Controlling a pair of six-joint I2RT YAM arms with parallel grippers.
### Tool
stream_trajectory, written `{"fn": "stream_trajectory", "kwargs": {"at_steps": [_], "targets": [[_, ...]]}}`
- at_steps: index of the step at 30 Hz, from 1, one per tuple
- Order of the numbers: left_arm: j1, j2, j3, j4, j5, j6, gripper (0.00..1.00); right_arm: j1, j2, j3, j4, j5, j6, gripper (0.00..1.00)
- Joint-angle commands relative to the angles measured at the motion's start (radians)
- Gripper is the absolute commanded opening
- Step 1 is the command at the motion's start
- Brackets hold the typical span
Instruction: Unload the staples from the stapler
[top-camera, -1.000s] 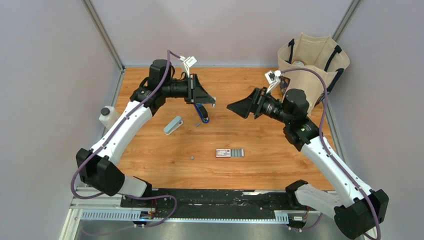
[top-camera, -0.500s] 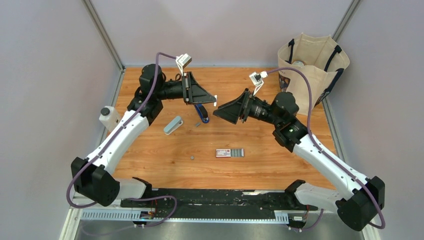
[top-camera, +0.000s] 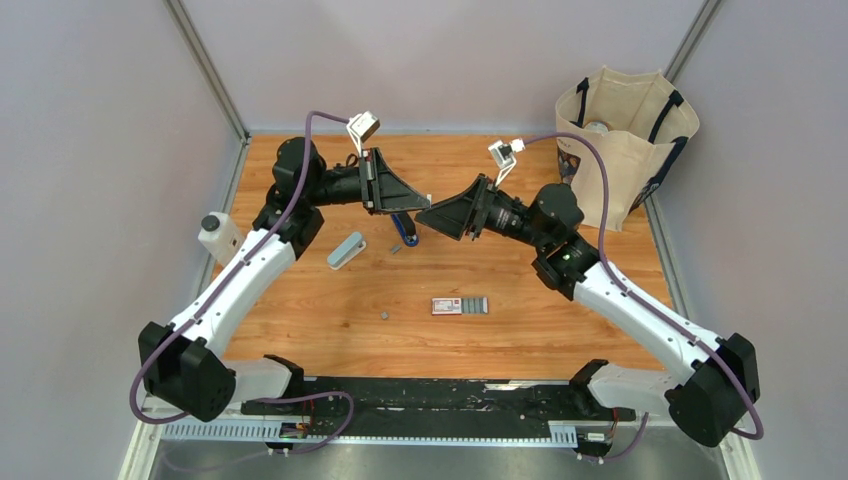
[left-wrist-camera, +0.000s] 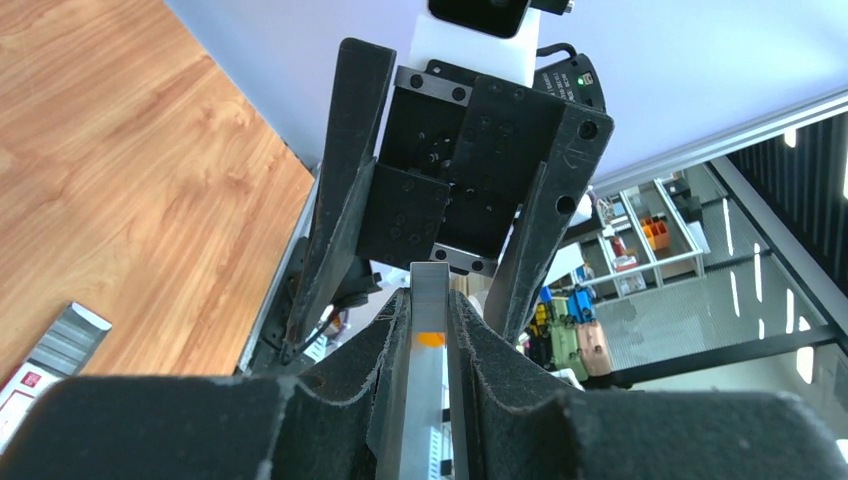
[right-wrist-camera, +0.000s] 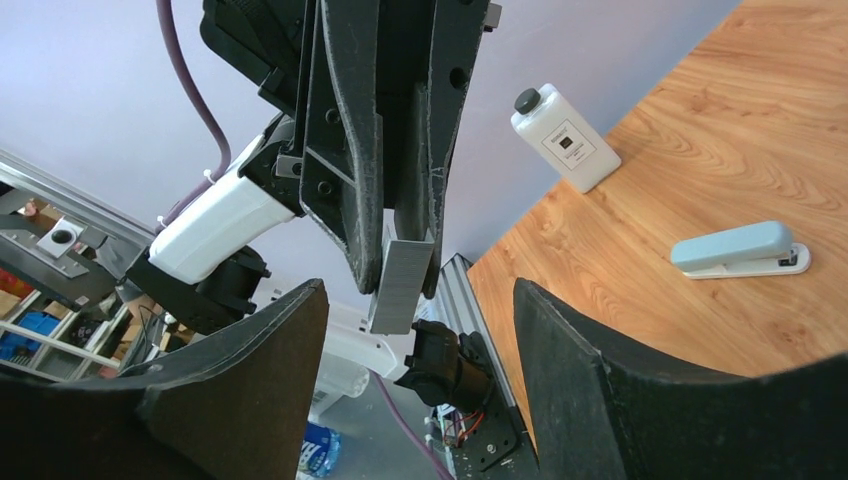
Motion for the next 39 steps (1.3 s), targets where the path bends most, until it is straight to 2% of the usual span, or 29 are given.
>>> {"fn": "stream_trajectory", "kwargs": {"at_steps": [1,7,13,19,25,33,39], "targets": [[0.004,-0.043,-0.009,0.05,0.018,-0.019,0.27,0.024,0.018,0.048,0.08,0.025,0.026,0.69],[0.006,-0.049,-0.02,0.05,0.017,-0.016,0.27,0.028,0.02,0.045,0.095,0.033,0.038,0.57],[0.009,-0.043,-0.02,0.049,0.011,-0.009,0.27,0.028,-0.003,0.025,0.081,0.053,0.032,0.38],[0.009,-0.036,-0.017,0.046,0.008,-0.003,0.27,0.028,-0.009,0.021,0.074,0.05,0.031,0.34],[0.01,-0.036,-0.012,0.03,0.005,0.012,0.27,0.028,-0.038,-0.002,0.049,0.057,0.021,0.23],[0.013,-0.03,-0.009,0.029,0.005,0.02,0.27,0.028,-0.069,-0.022,0.032,0.064,0.015,0.18],[0.012,-0.033,0.0,-0.006,0.005,0.06,0.33,0.028,-0.097,-0.028,-0.024,0.071,-0.011,0.1]]}}
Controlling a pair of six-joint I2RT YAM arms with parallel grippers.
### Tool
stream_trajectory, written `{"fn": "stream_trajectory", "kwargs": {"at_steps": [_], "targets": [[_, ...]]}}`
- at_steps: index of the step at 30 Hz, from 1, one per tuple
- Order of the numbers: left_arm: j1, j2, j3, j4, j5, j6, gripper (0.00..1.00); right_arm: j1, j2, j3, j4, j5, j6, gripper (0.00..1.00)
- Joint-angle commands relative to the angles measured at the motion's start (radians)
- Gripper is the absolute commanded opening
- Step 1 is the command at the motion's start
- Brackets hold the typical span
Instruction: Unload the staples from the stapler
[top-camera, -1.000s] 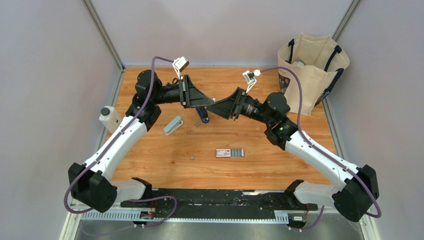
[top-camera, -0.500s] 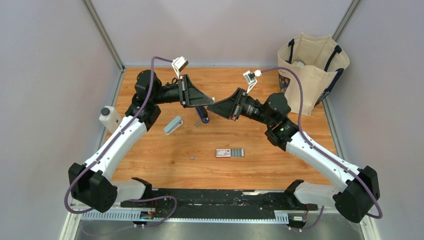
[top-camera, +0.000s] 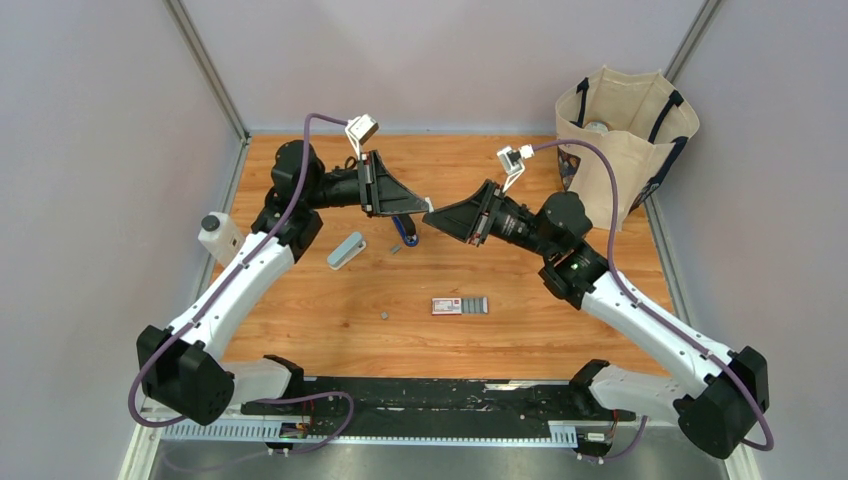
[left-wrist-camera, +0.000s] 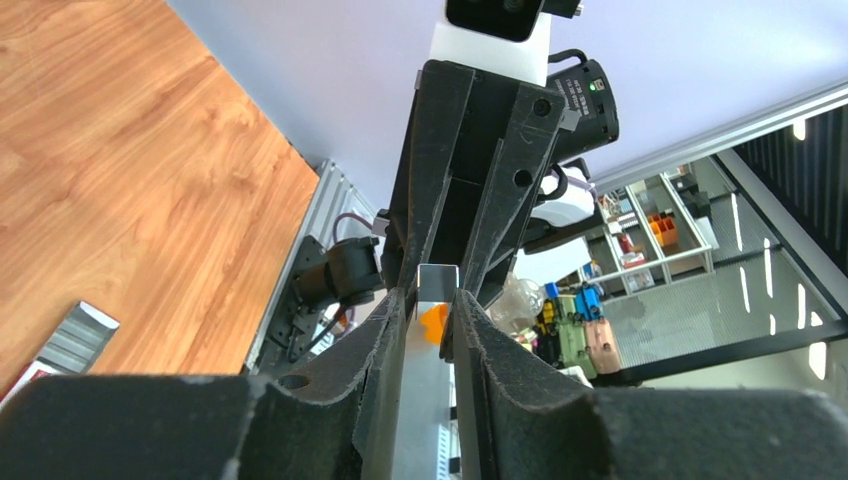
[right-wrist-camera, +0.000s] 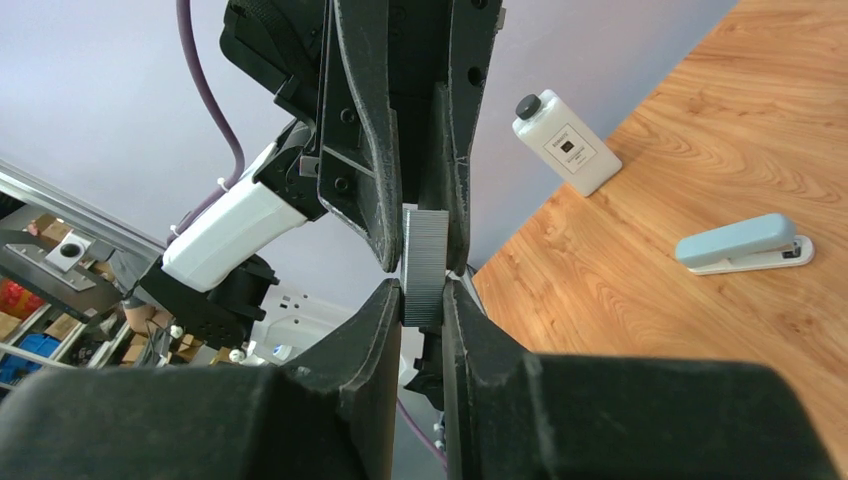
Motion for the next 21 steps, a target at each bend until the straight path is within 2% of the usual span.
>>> {"fn": "stream_trajectory", "kwargs": {"at_steps": [1,9,13,21], "targets": [[0.005,-0.015,0.026,-0.022,0.005,0.05,0.36,-0.001,-0.051,0.0,-0.021,0.017,-0.037,0.09],[0.005,-0.017,0.028,-0.022,0.008,0.054,0.42,-0.001,-0.048,0.0,-0.058,0.012,-0.047,0.07],[0.007,-0.019,0.022,-0.017,0.01,0.056,0.63,0.001,-0.033,0.006,-0.052,0.001,-0.038,0.07],[0.005,-0.014,0.015,0.021,0.01,0.036,0.64,0.025,-0.002,0.019,-0.038,-0.002,-0.03,0.07]]}}
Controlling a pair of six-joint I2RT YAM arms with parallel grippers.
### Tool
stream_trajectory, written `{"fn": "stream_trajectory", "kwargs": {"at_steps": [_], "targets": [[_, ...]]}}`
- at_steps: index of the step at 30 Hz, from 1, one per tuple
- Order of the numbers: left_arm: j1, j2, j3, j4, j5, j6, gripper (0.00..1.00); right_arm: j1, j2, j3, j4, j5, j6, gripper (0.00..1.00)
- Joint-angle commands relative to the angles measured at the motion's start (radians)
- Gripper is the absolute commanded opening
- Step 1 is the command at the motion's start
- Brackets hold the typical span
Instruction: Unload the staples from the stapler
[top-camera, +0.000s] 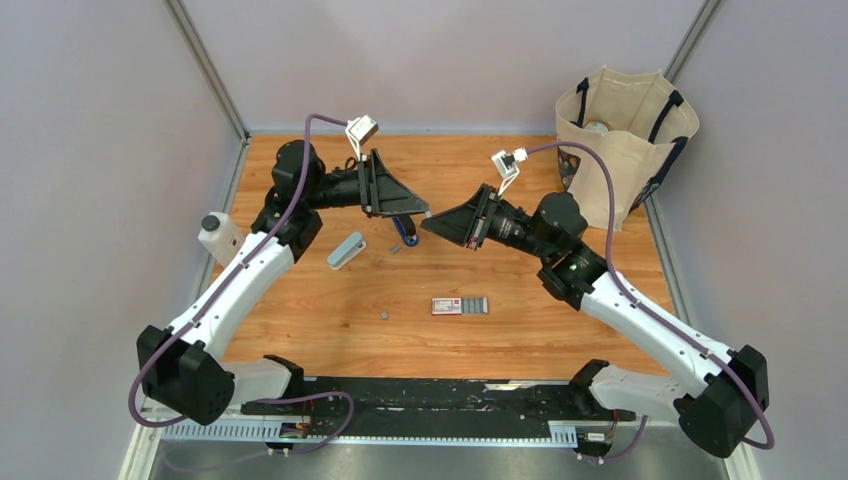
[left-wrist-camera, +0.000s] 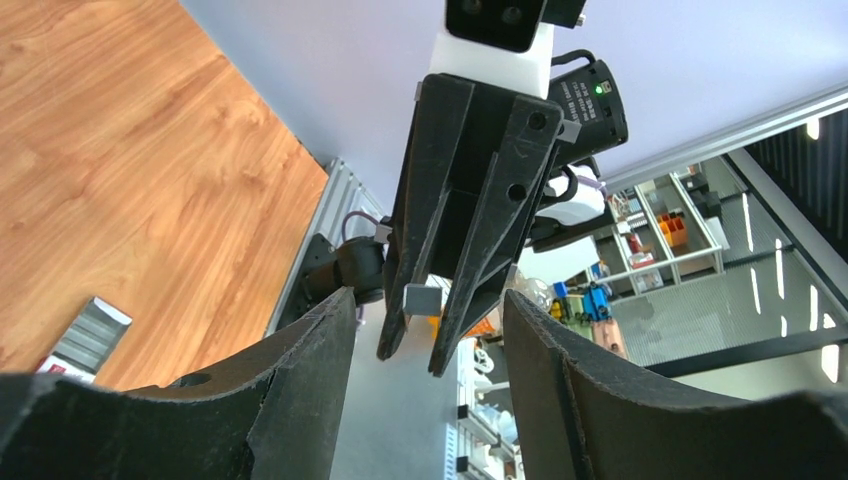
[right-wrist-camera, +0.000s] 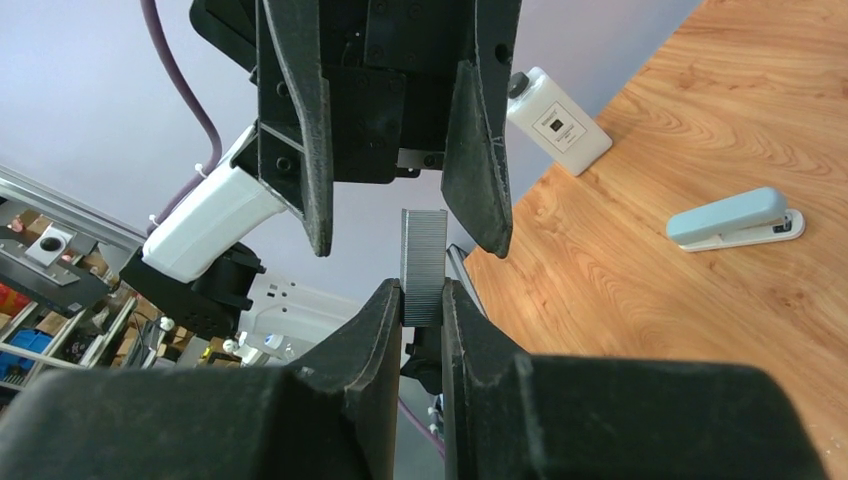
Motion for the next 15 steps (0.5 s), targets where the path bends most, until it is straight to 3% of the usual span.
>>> {"fn": "stream_trajectory", "kwargs": {"at_steps": [1,11,15], "targets": [[0.006,-0.014,0.01,0.07,0.011,-0.011,0.63,0.021,0.018,0.021,0.028,-0.01,-0.001,0.07],[0.006,-0.022,-0.019,0.156,0.015,-0.072,0.44,0.025,0.032,0.029,0.062,0.004,0.01,0.07],[0.006,-0.026,-0.026,0.155,0.015,-0.07,0.45,0.025,0.036,0.035,0.071,0.0,0.014,0.07]]}}
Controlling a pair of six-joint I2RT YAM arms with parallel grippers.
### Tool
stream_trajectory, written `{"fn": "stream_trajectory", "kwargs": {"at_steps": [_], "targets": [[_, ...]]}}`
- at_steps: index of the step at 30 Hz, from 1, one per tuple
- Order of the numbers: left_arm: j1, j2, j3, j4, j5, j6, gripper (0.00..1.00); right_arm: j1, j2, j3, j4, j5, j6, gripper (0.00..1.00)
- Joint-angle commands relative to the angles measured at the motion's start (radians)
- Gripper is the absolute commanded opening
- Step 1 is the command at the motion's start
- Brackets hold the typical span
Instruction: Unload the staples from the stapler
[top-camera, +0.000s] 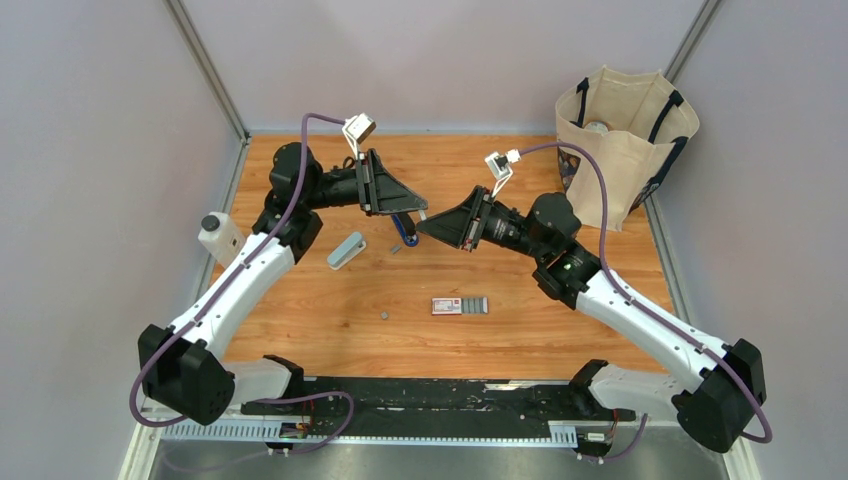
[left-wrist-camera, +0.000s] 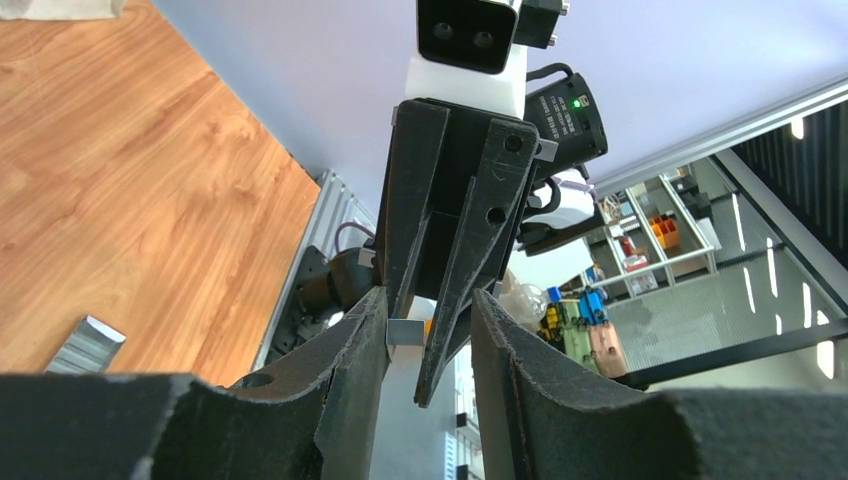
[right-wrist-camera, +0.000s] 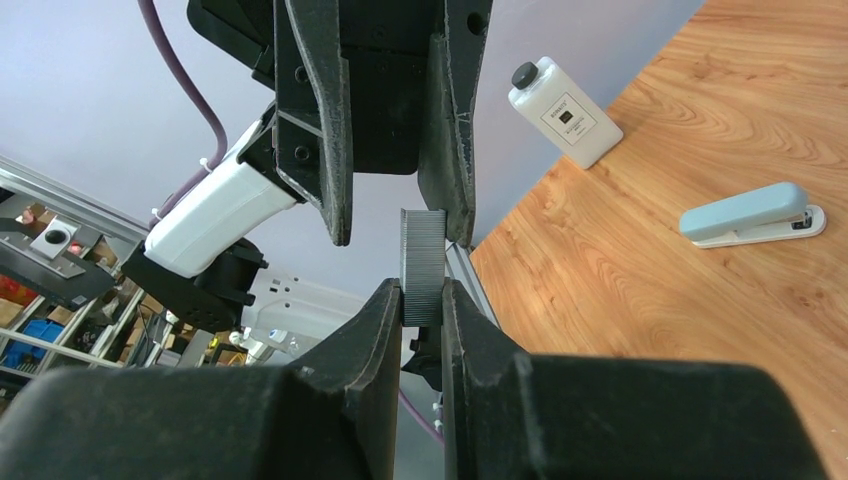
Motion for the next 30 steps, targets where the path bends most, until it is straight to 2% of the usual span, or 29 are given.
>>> {"fn": "stream_trajectory", "kwargs": {"at_steps": [1,6,9,15,21,22,23,25,27,28,30], "targets": [[0.004,-0.026,-0.003,0.055,0.013,-0.014,0.45,0.002,0.004,0.036,0.048,0.0,0.005,0.07],[0.004,-0.028,-0.005,0.05,0.016,-0.012,0.54,0.004,0.006,0.045,0.048,0.005,0.001,0.07],[0.004,-0.032,-0.011,0.05,0.018,-0.009,0.54,0.004,0.01,0.048,0.048,0.003,0.003,0.07],[0.004,-0.038,-0.026,0.05,0.015,-0.008,0.44,0.004,0.015,0.05,0.052,0.0,0.005,0.07],[0.005,-0.032,-0.014,0.021,0.008,0.012,0.29,0.004,0.021,0.045,0.058,-0.001,0.009,0.08],[0.005,-0.034,-0.014,0.017,0.008,0.017,0.27,0.004,0.02,0.047,0.054,0.0,0.009,0.11],[0.005,-0.032,-0.012,0.012,0.008,0.021,0.25,0.004,0.02,0.047,0.048,0.0,0.006,0.19],[0.005,-0.032,-0.009,0.001,0.008,0.027,0.22,0.004,0.02,0.053,0.031,0.002,-0.002,0.43],[0.007,-0.032,-0.005,-0.008,0.008,0.035,0.2,0.004,0.013,0.061,0.008,0.016,-0.017,0.6],[0.007,-0.034,-0.003,-0.016,0.01,0.04,0.19,0.004,0.01,0.064,-0.004,0.023,-0.028,0.65],[0.008,-0.035,0.0,-0.023,0.01,0.044,0.18,0.004,0.0,0.074,-0.041,0.032,-0.051,0.67]]}}
